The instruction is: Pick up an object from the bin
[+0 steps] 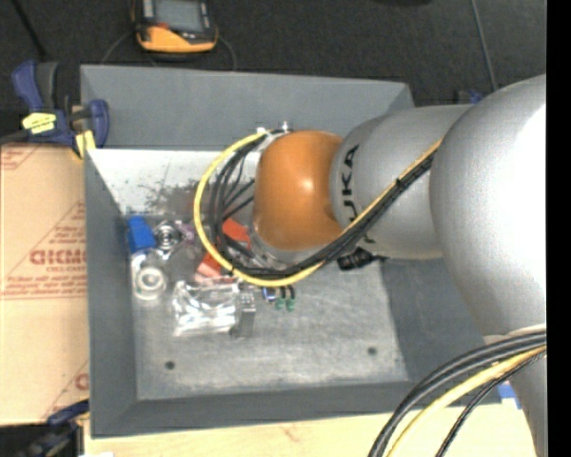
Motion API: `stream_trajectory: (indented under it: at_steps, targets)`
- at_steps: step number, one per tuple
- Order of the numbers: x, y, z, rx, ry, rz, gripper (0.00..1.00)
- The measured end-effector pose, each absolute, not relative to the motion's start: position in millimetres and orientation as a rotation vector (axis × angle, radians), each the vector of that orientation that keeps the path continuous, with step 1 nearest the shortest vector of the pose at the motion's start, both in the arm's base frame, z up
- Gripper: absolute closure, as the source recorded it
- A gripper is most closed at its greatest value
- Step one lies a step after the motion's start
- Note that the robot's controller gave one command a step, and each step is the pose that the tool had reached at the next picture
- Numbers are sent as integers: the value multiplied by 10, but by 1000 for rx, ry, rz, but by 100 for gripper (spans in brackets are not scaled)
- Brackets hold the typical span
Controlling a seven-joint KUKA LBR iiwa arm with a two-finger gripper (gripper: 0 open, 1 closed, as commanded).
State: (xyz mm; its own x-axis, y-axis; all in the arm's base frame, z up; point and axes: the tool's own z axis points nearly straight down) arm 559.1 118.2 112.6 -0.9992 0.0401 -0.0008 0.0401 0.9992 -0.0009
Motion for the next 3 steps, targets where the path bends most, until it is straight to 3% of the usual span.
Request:
stream_trajectory:
  at_steps: [1,2,3]
  targets:
    - [5628,1120,1196,294,3122,3,0]
    - [5576,1181,699,351,3118,2,0]
    - [5576,1184,705,350,3120,4,0]
